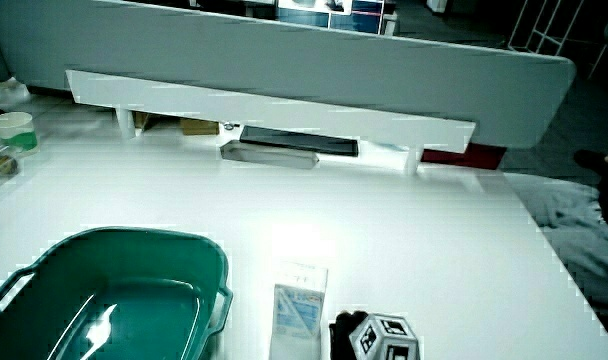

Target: Pick milk

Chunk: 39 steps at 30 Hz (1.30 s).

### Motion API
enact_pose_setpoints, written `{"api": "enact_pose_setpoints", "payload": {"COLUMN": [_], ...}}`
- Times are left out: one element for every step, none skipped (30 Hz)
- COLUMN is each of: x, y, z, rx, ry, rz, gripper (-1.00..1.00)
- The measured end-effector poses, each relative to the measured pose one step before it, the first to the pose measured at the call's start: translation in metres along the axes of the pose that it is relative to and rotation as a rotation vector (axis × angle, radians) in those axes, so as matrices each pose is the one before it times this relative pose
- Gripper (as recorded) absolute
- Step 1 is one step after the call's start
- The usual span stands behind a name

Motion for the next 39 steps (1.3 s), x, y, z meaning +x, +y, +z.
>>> {"api": "enact_pose_setpoints", "payload": {"x": [0.00403,0.00404,0.00050,0.00048,0.00143,0.00617,0.00613,-0.00749,0.00555,0.00283,-0.00434,0.00531,0.00486,-0.00404,0.00824,-0.00448,0.00002,0.00508,-0.00251,0.00086,-0.00203,-0.00340,-0.00197,0.00328,0.00043,0.00010,0.00232,-0.00031,-0.00136,-0.00171,-0.00048,0.00034,-0.00078,-0.00242,-0.00121,0.00227,-0.00147,0.00113,0.00198], "y": [0.00314,0.00313,0.00264,0.00264,0.00283,0.00443,0.00451,-0.00129,0.00435,0.00329,-0.00062,0.00335,0.00355,0.00070,0.00384,-0.00022,0.00117,0.00332,0.00123,0.00327,0.00146,0.00098,0.00232,0.00369,0.00168,0.00200,0.00341,0.00165,0.00171,0.00144,0.00271,0.00211,0.00116,0.00060,0.00072,0.00196,0.00013,0.00099,0.00033], "z": [-0.00072,-0.00071,0.00114,0.00116,0.00031,-0.00146,-0.00142,0.00631,-0.00121,0.00024,0.00425,-0.00059,-0.00032,0.00407,-0.00162,0.00332,0.00090,-0.00060,0.00265,0.00093,0.00120,0.00084,0.00061,0.00002,-0.00006,0.00130,0.00078,0.00057,0.00005,0.00031,0.00050,0.00043,0.00029,0.00060,0.00040,0.00068,0.00090,0.00076,0.00072], "rx": [0.00594,0.00594,-0.00562,-0.00562,-0.00718,-0.00021,-0.00021,-0.01481,0.00593,-0.00053,-0.00610,0.00142,-0.00756,-0.05108,0.04934,-0.00220,-0.00466,-0.00375,-0.05084,0.00625,0.00350,0.00138,0.04294,-0.05133,0.03379,0.01103,-0.04786,-0.00136,0.00068,-0.00926,-0.00742,0.00668,0.00606,-0.00306,-0.00299,0.00528,0.00136,0.00596,0.00607], "ry": [0.00756,0.00756,0.00995,0.00995,0.00798,0.00748,0.00748,0.04120,-0.01589,-0.00981,0.04050,0.01387,0.01078,0.02885,0.01231,0.03546,0.02165,-0.00157,0.00971,0.03654,0.01196,-0.00261,-0.04227,0.02574,0.01108,0.02938,0.02812,0.02355,0.02462,-0.00450,-0.01550,0.00780,0.00998,-0.01384,0.00415,-0.00106,0.01739,0.01050,0.01235], "rz": [0.00239,0.00239,-0.00227,-0.00227,0.00715,-0.01213,-0.01213,0.01637,0.00110,0.00293,0.01591,0.00965,-0.00309,0.01973,-0.00247,0.01694,-0.00219,0.00203,-0.01899,0.03763,-0.00174,-0.01253,0.04146,-0.01294,0.00713,0.02177,0.00769,-0.00437,0.01990,-0.01807,0.01711,0.01638,0.00365,-0.00331,0.01116,0.02052,0.00364,0.01894,0.00815], "gripper": [0.00,0.00,0.00,0.00,0.00,0.00,0.00,0.00,0.00,0.00,0.00,0.00,0.00,0.00,0.00,0.00,0.00,0.00,0.00,0.00,0.00,0.00,0.00,0.00,0.00,0.00,0.00,0.00,0.00,0.00,0.00,0.00,0.00,0.00,0.00,0.00,0.00,0.00,0.00]}}
